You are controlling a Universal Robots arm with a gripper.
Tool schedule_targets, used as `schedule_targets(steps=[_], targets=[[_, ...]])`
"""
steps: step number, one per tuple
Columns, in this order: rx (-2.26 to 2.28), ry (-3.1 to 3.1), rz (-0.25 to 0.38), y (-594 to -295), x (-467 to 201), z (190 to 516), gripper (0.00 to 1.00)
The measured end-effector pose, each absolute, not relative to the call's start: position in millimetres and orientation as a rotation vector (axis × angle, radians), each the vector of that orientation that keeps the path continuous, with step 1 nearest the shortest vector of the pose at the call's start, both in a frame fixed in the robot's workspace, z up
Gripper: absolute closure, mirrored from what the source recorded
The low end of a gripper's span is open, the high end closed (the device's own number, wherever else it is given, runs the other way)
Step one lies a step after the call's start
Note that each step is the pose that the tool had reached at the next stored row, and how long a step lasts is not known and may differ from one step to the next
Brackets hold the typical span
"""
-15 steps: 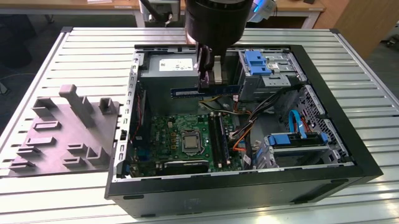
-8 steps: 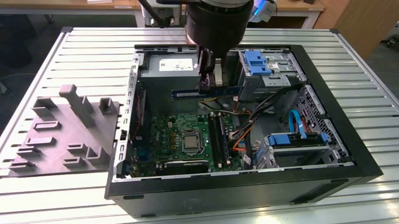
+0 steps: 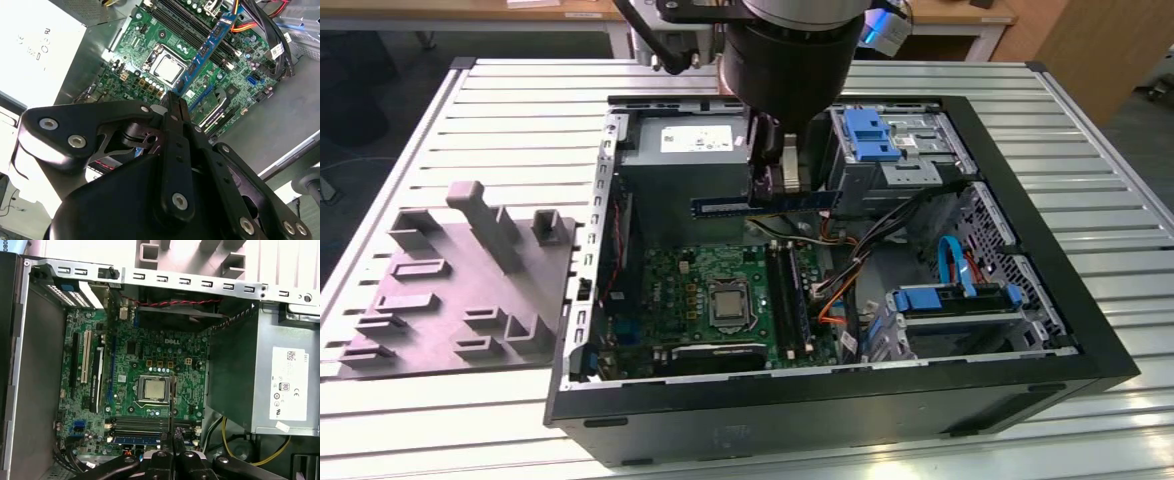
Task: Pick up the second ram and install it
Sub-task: 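Pick up the second ram and move it above second insertion slot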
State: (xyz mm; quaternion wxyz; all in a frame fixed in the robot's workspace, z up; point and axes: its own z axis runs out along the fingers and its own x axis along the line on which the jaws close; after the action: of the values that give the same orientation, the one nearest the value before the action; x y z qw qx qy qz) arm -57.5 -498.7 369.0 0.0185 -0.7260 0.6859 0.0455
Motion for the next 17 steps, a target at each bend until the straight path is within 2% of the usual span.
schedule_targets(steps=[17], targets=[[-2.251, 2.127, 0.147, -498.8, -54.0, 352.6, 0.88]])
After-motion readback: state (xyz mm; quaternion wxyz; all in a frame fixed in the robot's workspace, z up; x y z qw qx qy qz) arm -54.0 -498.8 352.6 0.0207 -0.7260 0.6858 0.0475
